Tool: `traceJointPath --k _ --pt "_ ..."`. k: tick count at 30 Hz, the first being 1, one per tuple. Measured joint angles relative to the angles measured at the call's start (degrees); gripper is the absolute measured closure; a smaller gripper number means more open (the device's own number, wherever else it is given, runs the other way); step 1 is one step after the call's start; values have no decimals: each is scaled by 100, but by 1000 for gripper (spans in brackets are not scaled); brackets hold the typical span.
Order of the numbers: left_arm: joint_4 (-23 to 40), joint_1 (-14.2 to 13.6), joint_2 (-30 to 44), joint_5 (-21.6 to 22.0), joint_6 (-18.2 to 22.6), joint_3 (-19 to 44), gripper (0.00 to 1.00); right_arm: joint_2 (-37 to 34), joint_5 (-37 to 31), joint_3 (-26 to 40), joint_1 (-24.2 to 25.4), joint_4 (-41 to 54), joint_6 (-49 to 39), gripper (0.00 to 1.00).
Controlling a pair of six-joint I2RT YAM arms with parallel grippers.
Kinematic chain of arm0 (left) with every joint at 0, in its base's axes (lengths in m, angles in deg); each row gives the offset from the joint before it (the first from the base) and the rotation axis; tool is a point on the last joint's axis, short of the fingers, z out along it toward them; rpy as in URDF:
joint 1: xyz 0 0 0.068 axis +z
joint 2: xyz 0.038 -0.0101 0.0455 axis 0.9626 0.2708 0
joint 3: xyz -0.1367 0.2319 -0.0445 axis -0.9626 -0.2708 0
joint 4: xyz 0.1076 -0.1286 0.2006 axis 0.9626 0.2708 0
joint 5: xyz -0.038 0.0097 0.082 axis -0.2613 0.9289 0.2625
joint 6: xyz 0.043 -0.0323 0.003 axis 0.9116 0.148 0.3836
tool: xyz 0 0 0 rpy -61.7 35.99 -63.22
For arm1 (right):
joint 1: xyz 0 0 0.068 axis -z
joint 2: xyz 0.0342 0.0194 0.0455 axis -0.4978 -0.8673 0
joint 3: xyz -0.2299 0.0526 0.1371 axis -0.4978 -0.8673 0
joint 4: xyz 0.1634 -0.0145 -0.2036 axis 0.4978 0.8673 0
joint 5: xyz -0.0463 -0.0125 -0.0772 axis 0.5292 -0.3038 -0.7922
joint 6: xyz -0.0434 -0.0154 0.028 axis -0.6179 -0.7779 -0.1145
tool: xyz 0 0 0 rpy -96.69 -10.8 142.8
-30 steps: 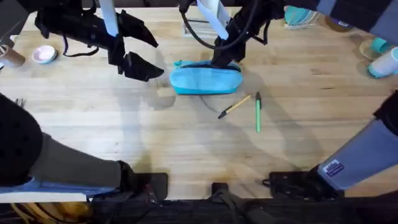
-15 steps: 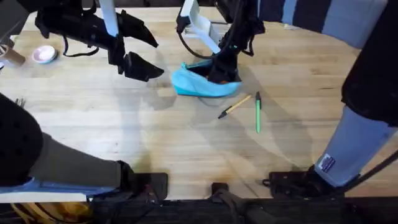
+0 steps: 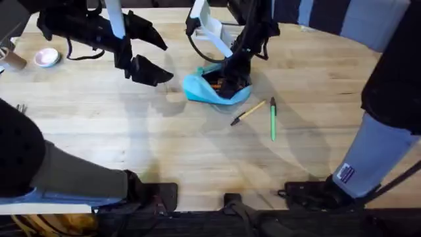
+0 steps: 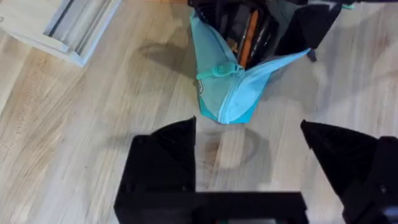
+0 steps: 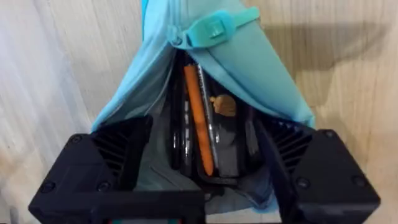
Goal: Unzip the bag, pick up the pens from the table one at a time and place them inside, then zip the bag closed.
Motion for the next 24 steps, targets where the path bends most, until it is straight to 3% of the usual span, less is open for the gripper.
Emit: traceJointPath --k 12,19,20,24 --pt "0 0 2 -2 0 0 8 121 -240 264 -15 148 949 5" --pt "0 0 0 0 2 0 8 911 -652 445 2 207 1348 5" --pt "0 0 2 -2 0 0 8 1339 -895 468 2 307 1597 5" --pt "0 0 0 0 0 0 8 1794 -1507 487 2 594 2154 5"
